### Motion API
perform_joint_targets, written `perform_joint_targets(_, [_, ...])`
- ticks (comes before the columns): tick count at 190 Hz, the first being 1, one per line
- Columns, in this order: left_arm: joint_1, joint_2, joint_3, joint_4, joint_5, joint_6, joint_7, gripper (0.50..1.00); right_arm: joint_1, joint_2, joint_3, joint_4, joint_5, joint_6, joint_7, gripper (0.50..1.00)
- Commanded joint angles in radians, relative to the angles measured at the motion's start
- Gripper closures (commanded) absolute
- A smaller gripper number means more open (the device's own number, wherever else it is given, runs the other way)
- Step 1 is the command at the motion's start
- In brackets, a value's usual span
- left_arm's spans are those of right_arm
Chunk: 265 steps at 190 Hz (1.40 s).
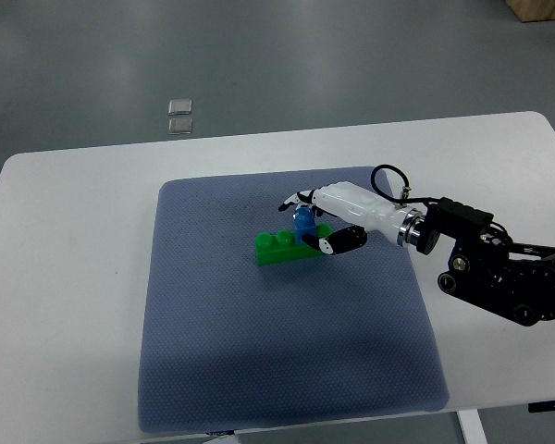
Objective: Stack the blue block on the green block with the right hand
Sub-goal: 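Carry the blue block over the green block and lower it, then press the blue block onto the green block's studs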
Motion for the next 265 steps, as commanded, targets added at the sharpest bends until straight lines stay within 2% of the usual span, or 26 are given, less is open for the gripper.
perform_joint_targets(1, [0.000,0.000,0.000,0.000,0.000,0.000,0.000,0.500,0.000,0.000,0.000,-0.002,0.000,-0.001,0.000,1.000])
perform_joint_targets(265, [0.000,0.000,0.000,0.000,0.000,0.000,0.000,0.500,-0.011,0.045,-0.022,-0.059,-0.014,-0.044,0.008,1.000])
